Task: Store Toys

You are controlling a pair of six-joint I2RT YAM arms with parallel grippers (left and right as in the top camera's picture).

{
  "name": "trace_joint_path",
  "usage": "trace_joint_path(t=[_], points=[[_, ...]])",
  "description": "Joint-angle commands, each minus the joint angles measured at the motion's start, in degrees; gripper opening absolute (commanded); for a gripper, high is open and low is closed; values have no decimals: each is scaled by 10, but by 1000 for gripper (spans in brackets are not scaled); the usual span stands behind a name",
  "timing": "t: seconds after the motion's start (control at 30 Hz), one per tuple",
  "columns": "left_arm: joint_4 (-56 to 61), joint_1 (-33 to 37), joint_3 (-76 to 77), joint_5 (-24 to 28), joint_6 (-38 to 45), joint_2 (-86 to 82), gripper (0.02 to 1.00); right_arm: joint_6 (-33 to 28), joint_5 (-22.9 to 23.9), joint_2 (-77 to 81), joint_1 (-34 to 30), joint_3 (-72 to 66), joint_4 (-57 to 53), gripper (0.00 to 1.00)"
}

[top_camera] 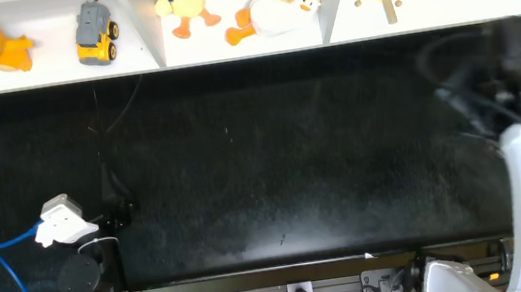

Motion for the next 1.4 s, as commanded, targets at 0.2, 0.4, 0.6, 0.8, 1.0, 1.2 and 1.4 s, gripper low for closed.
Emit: trace_joint_path(t=[0.2,0.4,0.6,0.8,1.0,1.2,1.4], points=[[2,3,-4,8,13,-6,998,43,19,47,-208,1,68,998],[2,3,-4,8,13,-6,998,89,8,137,-220,0,124,998],[2,3,-4,8,13,-6,998,103,0,205,-219,0,150,998],[2,3,-4,8,13,-6,998,103,-3,240,-219,-10,162,998],[2,3,-4,8,13,-6,998,97,-9,247,-219,-58,208,998],[2,3,-4,8,13,-6,998,96,-12,247,-217,-100,257,996],[2,3,-4,8,13,-6,998,84,-12,247,-215,-116,293,910]])
